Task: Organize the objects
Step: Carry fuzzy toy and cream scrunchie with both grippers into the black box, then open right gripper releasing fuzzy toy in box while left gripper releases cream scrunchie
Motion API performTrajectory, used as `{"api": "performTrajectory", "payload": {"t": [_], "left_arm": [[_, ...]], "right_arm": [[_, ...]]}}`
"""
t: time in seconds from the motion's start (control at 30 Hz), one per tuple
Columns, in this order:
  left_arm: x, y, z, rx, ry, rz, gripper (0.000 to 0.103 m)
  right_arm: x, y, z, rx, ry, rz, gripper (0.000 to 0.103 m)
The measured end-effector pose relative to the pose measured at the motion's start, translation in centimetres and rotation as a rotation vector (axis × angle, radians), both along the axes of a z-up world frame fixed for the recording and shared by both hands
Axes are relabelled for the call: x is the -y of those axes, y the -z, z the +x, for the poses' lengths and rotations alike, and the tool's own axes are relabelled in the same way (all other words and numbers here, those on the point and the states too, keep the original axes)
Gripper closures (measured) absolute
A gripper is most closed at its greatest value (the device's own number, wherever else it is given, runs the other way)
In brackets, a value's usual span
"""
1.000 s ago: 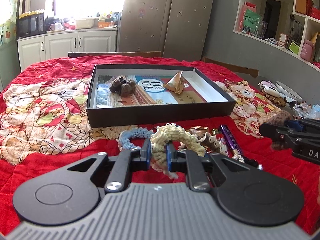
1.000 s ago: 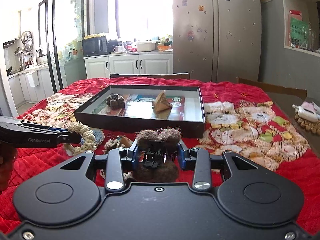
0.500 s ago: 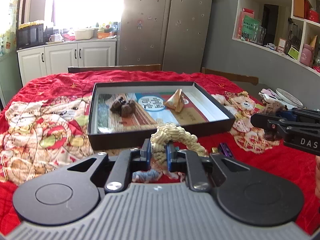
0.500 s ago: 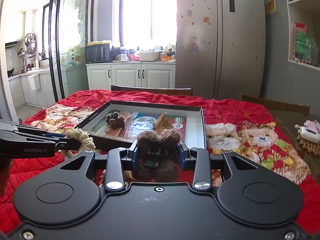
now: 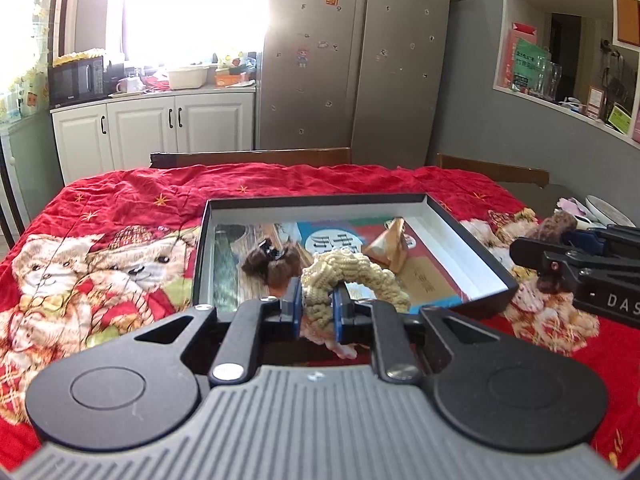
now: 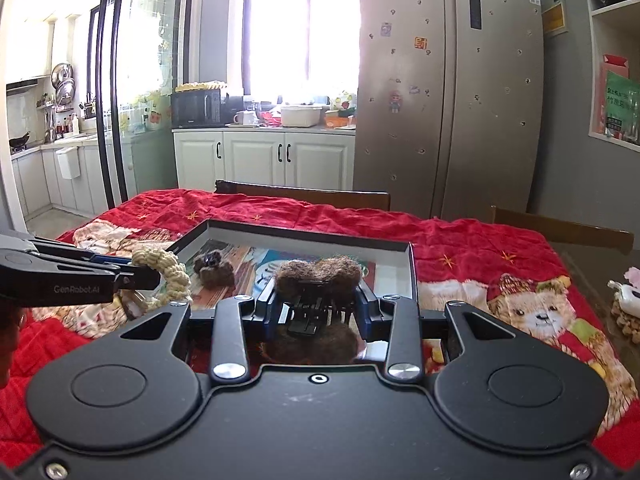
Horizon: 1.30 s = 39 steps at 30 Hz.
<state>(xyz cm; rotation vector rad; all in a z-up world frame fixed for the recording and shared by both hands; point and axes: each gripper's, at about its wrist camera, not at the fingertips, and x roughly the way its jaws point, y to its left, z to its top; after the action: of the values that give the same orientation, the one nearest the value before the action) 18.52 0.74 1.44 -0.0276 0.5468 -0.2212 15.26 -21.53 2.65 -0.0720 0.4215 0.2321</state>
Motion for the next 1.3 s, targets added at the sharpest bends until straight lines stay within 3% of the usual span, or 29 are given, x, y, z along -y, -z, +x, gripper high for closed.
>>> {"api": "performTrajectory", "payload": {"t": [0.43, 0.8, 0.97, 1.3], "left_arm": [[2.1, 1.3, 5.8, -0.031, -0.019, 0.004, 0.084], [2.7, 2.7, 10.4, -0.063, -0.069, -0.012, 0.084], [3.1, 3.3, 11.7, -0.071, -0.08, -0.018, 0.084], [3.4, 4.6, 12.9, -0.08, -0.078, -0.005, 0.084]], "right_arm": [[-0.5, 2.1, 7.5, -0.056, 0.021, -0.03, 0.068], [0.9, 4.3, 13.5, -0.104, 0.084, 0.014, 0.068], [1.5, 5.2, 15.7, -0.135, 0.102, 0.062, 0.068], [1.4, 7.9, 17.8, -0.173, 0.129, 0.054, 0.068]]}}
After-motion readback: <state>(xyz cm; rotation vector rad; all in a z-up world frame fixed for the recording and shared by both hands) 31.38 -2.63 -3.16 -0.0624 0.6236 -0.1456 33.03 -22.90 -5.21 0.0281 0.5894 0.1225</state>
